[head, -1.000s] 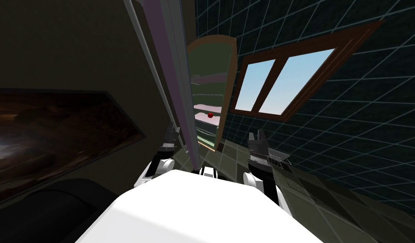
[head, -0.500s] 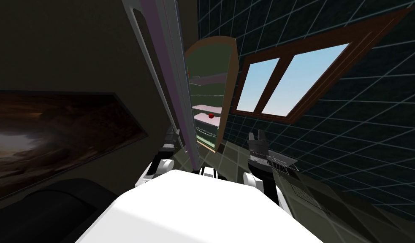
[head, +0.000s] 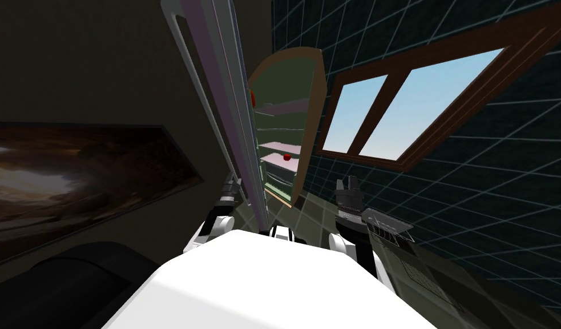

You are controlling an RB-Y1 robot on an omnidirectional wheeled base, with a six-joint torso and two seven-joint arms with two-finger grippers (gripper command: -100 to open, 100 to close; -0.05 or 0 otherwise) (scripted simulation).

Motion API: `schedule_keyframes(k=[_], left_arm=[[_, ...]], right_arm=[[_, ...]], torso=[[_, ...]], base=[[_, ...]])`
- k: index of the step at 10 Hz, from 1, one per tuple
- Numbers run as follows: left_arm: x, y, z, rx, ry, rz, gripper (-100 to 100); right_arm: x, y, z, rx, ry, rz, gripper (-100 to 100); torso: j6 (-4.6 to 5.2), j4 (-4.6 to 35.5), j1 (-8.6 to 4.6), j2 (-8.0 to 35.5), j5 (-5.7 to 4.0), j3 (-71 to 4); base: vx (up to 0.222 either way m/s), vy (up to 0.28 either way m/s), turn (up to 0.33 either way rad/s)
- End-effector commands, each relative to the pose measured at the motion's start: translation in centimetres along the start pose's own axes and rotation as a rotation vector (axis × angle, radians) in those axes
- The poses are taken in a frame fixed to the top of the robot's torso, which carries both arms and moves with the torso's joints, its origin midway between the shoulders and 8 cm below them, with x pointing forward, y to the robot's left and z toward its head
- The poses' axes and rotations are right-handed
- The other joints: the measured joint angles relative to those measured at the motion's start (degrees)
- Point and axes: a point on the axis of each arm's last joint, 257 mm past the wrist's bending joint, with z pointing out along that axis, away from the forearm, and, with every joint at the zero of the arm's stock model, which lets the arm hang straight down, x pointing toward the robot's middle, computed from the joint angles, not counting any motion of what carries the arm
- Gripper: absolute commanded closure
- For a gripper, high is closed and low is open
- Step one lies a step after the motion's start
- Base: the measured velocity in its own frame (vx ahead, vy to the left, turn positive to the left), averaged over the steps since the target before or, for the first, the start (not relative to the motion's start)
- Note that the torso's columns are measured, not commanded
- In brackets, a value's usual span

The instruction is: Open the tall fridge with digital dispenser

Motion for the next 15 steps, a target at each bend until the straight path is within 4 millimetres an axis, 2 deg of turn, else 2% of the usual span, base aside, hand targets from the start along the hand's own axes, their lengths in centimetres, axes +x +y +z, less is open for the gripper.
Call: schedule_keyframes(k=[1, 3, 7, 9, 11, 12, 13, 14, 15], left_arm=[[-1.8, 3.3, -1.2, -0.074, -0.075, -0.063, -100], [-2.3, 4.3, -1.7, -0.089, -0.115, -0.102, -100], [-2.4, 5.6, -2.7, -0.102, -0.192, -0.179, -100], [-2.3, 3.9, -2.0, -0.072, -0.176, -0.168, -100], [-2.5, 2.9, -1.8, -0.070, -0.174, -0.163, -100], [-2.5, 2.7, -1.8, -0.070, -0.174, -0.162, -100], [-2.8, 3.9, -2.5, -0.097, -0.183, -0.161, -100], [-2.4, 3.7, -1.9, -0.072, -0.176, -0.167, 100], [-2.3, 4.1, -2.0, -0.072, -0.176, -0.169, 100]], right_arm=[[0.0, 0.0, 0.0, 0.000, 0.000, 0.000, 0], [0.0, 0.0, 0.0, 0.000, 0.000, 0.000, 0], [0.0, 0.0, 0.0, 0.000, 0.000, 0.000, 0], [0.0, 0.0, 0.0, 0.000, 0.000, 0.000, 0], [0.0, 0.0, 0.0, 0.000, 0.000, 0.000, 0], [0.0, 0.0, 0.0, 0.000, 0.000, 0.000, 0], [0.0, 0.0, 0.0, 0.000, 0.000, 0.000, 0], [0.0, 0.0, 0.0, 0.000, 0.000, 0.000, 0], [0.0, 0.0, 0.0, 0.000, 0.000, 0.000, 0]], torso=[[-0.02, 0.1, -0.06, 0.1, -0.05, 0.1], [0.04, 0.3, -0.29, 0.5, -0.22, 0.3], [-0.19, 0.0, 0.06, 0.5, 0.11, 0.3], [-0.09, 0.3, -0.08, 0.5, -0.12, 0.3], [0.14, 0.5, -0.40, 0.3, -0.48, 0.1], [0.30, 0.6, -0.48, 0.1, -0.58, 0.0], [0.39, 0.6, -0.45, -0.1, -0.66, -0.1], [0.23, 0.5, -0.31, 0.1, -0.52, -0.1], [0.21, 0.7, -0.38, 0.4, -0.61, 0.1]], base=[[0.022, -0.088, 0.131], [0.022, -0.058, 0.066], [0.011, -0.019, 0.020], [0.014, -0.007, 0.007], [0.062, -0.006, 0.025], [0.049, 0.003, 0.012], [-0.004, -0.009, 0.016], [-0.046, -0.004, -0.032], [-0.055, 0.005, -0.026]])
